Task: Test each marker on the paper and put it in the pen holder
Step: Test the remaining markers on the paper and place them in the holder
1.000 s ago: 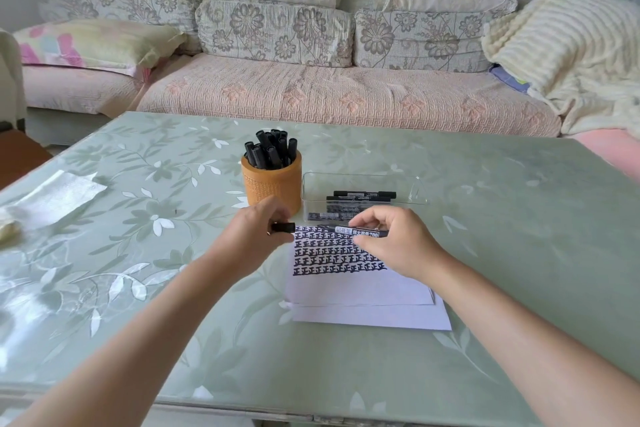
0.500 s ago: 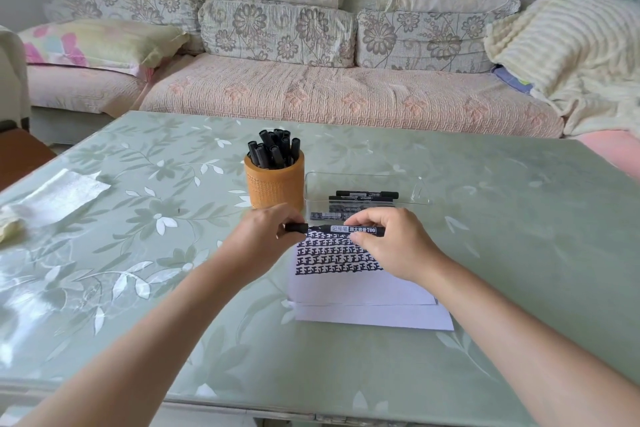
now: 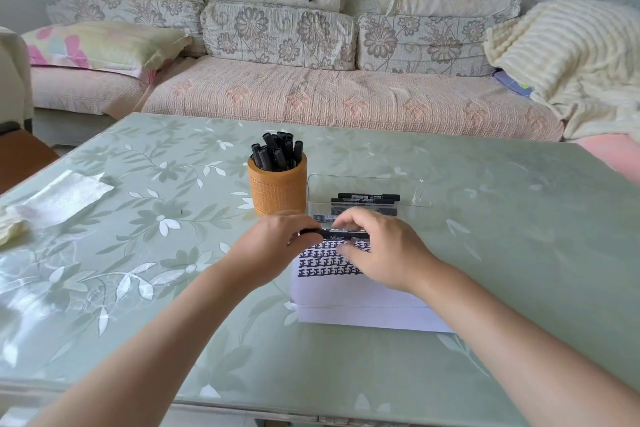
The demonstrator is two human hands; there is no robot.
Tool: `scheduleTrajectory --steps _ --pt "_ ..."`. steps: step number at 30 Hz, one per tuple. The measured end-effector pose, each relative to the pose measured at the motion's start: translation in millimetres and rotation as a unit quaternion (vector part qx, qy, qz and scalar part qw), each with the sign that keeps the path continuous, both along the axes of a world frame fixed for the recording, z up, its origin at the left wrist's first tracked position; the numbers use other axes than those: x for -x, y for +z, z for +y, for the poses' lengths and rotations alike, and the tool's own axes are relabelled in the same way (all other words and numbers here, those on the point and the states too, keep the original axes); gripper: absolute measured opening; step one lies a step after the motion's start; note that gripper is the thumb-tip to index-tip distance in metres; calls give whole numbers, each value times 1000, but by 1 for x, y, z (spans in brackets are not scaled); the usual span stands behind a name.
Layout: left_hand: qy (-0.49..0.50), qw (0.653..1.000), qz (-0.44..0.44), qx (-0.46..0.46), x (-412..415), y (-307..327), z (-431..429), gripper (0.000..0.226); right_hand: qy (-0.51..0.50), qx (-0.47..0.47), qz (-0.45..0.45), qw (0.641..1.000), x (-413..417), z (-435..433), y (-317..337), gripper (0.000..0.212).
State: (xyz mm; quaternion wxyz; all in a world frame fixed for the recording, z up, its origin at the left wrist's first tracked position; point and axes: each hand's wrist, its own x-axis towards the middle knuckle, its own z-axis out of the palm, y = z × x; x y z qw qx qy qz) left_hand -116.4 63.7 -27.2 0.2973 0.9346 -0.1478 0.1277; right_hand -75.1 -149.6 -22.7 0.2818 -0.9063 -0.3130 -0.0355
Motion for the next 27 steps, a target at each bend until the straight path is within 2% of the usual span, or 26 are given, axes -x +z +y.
scheduleTrajectory --steps 4,7,17,19,21,24,27 --pt "0 1000 -7 -5 5 3 6 8 -34 -22 -32 999 3 10 6 17" --pt "-1 999 -37 9 8 8 11 6 -26 -30 -15 999 6 18 10 15" --pt "17 999 -51 -5 3 16 21 10 30 35 12 999 -4 36 20 16" --pt "20 998 -66 -12 -3 19 24 14 27 12 23 999 -11 38 21 19" --pt "24 995 -93 20 -9 22 27 19 19 -14 28 999 -15 38 22 21" --pt "84 981 -162 64 -21 28 34 23 -13 -64 11 998 -21 40 25 30" --pt "165 962 -201 80 -35 31 43 30 -65 -147 10 987 -30 47 35 14"
